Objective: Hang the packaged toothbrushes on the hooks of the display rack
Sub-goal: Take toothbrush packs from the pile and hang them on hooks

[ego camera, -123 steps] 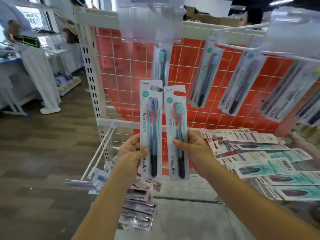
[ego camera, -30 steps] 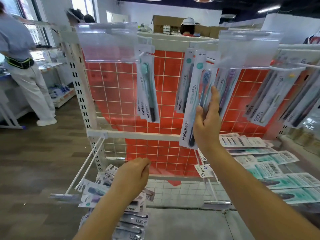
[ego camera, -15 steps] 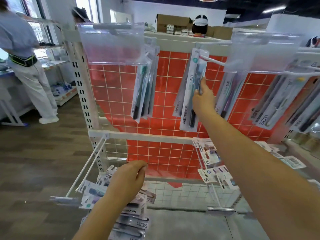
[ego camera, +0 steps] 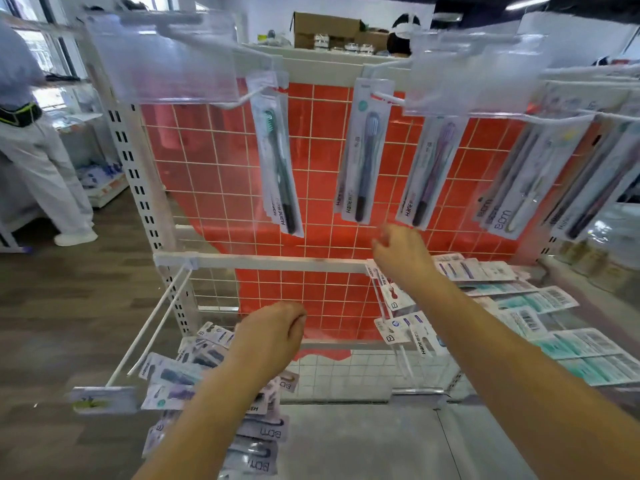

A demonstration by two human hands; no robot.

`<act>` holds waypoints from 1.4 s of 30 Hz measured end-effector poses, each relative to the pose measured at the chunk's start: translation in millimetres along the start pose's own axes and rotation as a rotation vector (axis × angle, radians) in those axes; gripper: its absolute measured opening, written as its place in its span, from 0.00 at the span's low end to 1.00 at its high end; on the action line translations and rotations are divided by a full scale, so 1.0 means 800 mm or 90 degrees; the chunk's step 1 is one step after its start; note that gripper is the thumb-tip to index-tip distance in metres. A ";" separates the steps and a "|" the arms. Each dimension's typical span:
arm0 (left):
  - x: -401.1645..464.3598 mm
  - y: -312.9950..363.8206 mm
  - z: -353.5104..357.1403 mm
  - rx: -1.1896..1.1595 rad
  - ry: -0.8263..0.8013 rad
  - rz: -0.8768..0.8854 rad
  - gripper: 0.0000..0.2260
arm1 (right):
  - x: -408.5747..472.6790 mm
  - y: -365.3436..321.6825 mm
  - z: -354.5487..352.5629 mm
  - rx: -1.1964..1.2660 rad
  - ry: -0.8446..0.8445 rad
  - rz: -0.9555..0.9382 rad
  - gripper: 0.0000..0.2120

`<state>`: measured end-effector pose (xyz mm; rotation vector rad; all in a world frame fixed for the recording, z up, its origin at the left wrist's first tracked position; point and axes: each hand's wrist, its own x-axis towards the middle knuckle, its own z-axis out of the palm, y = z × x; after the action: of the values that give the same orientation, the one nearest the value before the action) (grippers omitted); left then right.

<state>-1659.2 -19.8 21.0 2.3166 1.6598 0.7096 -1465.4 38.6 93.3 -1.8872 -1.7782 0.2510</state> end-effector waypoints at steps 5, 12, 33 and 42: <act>0.016 0.038 0.023 0.025 -0.043 0.037 0.11 | -0.045 0.032 -0.001 -0.101 -0.046 -0.054 0.11; 0.039 0.108 0.051 0.033 -0.083 0.056 0.11 | -0.060 0.090 -0.031 -0.136 -0.107 -0.037 0.16; 0.079 0.238 0.153 0.025 -0.159 0.041 0.12 | -0.063 0.291 -0.095 -0.009 -0.247 0.071 0.19; 0.070 0.280 0.191 0.018 -0.172 0.031 0.13 | -0.072 0.346 -0.119 -0.092 -0.353 -0.048 0.24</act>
<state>-1383.4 -28.4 0.5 2.3559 1.5084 0.3629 -1185.2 -38.5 24.5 -1.9717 -2.2709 0.6890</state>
